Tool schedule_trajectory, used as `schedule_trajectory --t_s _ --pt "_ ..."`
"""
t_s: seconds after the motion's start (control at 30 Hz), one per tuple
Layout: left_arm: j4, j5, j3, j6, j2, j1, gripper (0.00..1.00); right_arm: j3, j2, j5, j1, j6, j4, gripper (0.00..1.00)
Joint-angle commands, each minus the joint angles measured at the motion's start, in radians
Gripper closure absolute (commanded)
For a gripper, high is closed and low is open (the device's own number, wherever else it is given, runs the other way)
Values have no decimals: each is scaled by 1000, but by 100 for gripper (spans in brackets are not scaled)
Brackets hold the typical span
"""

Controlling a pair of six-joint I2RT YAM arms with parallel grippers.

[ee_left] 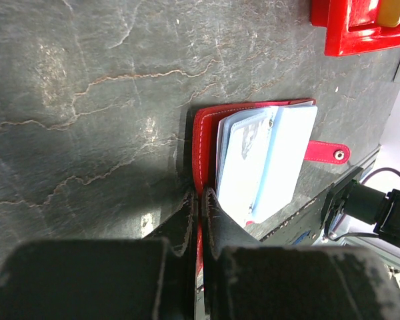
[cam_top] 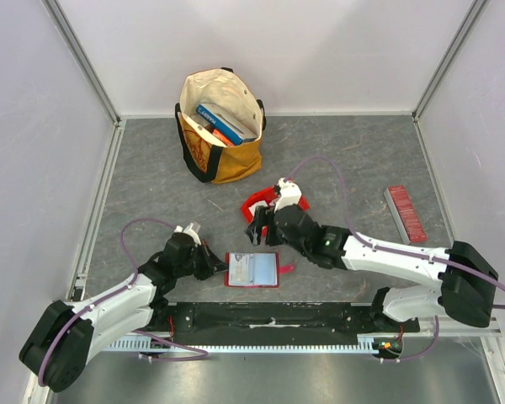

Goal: Put the credit cards into the card holder
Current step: Insert the credit card into the card holder, then pick up the credit card from the storage box.

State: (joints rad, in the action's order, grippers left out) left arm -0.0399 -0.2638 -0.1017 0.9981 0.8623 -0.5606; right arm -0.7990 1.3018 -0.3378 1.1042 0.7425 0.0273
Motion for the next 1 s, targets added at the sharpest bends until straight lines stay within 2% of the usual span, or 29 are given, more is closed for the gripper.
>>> schedule_trajectory --t_s 0.0,0.4,0.97 --pt "-2 20 -30 -1 1 -1 98 -72 0 66 -116 -120 74 19" --pt "3 26 -33 -1 4 -1 98 -184 174 299 -323 -215 88 18" --pt "2 38 -39 -10 20 -1 98 -290 405 499 -446 -258 54 18"
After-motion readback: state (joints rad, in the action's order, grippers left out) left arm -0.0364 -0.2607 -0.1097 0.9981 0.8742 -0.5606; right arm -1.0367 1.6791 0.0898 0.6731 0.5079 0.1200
